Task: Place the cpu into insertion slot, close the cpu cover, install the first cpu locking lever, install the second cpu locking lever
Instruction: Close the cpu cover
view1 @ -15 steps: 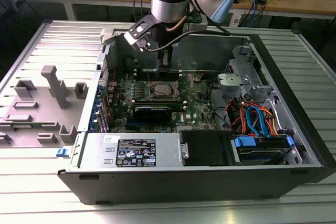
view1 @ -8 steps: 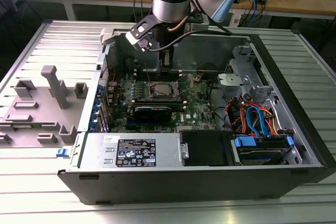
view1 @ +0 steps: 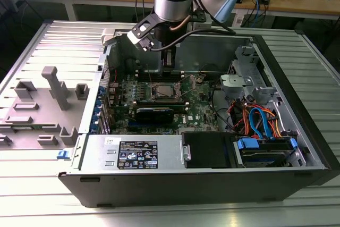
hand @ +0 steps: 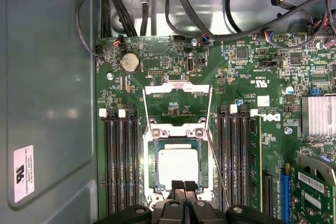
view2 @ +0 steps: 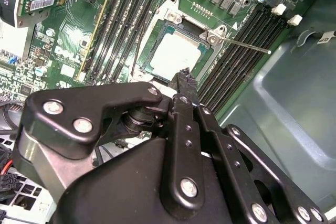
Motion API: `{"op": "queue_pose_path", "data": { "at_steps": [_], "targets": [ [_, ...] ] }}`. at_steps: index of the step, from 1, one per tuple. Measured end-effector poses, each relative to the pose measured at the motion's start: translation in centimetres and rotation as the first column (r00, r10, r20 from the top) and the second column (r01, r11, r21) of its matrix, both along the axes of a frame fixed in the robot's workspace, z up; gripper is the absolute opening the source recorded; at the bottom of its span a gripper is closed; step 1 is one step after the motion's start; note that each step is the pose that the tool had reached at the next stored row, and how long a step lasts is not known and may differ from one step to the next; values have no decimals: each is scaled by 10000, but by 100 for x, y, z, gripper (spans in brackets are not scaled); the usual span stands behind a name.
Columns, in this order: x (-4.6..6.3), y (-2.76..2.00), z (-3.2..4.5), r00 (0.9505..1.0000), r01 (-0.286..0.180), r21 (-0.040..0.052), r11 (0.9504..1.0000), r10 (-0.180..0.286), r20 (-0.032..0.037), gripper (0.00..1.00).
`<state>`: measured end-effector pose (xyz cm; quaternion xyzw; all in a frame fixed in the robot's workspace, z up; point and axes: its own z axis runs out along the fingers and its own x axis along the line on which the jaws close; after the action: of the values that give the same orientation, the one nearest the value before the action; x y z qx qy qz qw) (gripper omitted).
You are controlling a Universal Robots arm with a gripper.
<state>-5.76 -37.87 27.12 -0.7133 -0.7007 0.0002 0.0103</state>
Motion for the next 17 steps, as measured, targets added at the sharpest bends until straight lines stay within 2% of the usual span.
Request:
{"op": "queue_pose_path", "data": {
  "at_steps": [9,17],
  "targets": [
    [7,1,1,10000,0,2,10000,0,1,11],
    [6,0,65,10000,0,-8,10000,0,0,11]
  ]
}}
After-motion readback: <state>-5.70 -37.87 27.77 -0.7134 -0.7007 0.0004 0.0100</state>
